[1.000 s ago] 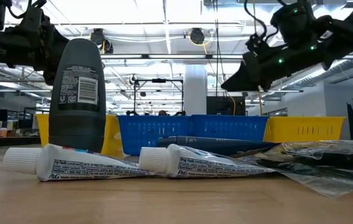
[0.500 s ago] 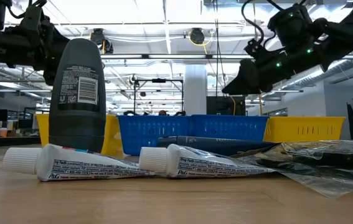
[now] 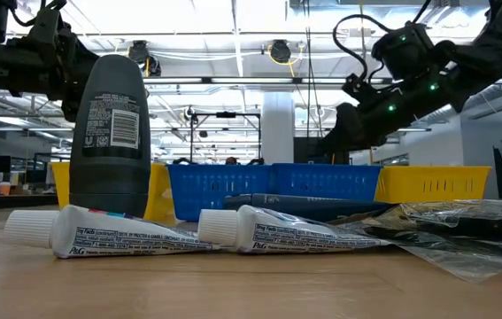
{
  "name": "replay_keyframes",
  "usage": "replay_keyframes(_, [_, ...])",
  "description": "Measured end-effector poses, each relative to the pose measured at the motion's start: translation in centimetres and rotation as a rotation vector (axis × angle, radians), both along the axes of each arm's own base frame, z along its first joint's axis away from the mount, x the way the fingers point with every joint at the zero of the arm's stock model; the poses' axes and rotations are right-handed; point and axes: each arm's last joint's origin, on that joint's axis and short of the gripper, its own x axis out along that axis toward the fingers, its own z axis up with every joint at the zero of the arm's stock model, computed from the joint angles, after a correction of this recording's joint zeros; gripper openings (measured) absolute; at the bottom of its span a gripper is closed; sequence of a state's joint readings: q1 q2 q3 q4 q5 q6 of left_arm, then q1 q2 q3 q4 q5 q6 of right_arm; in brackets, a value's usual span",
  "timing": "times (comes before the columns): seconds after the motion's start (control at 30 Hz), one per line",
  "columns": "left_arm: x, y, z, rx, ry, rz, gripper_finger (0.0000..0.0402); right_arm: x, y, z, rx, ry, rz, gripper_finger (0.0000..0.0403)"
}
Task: Pick & Place Travel size toiletries
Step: Put the dark blue shaving cream into the left blue bin
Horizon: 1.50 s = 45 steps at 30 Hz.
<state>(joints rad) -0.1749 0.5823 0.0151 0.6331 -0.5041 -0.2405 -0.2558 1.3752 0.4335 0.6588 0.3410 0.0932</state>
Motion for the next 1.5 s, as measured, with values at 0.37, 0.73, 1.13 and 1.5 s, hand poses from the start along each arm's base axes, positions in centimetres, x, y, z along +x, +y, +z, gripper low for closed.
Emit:
replay_keyframes(0.37, [0.0,0.0,0.0,0.003,0.002,0.000,0.0228,0.5,-0.5,-1.4,0.024,0.000,-0.026,0.0212])
replay_keyframes(0.73, [0.0,0.0,-0.1,0.004,0.010,-0.003,0.0228,0.8,-1.2,-1.7,0.034,-0.050,-0.054,0.0163])
replay_keyframes(1.13, [0.0,0.0,-0.1,0.006,0.011,-0.002,0.0228,0.8,-1.2,-1.7,0.044,-0.052,-0.055,0.0008])
replay_keyframes(1.5, [0.0,0.0,-0.1,0.012,0.012,-0.002,0.0228,0.9,-1.2,-1.1,0.019,-0.109,-0.049,0.0001])
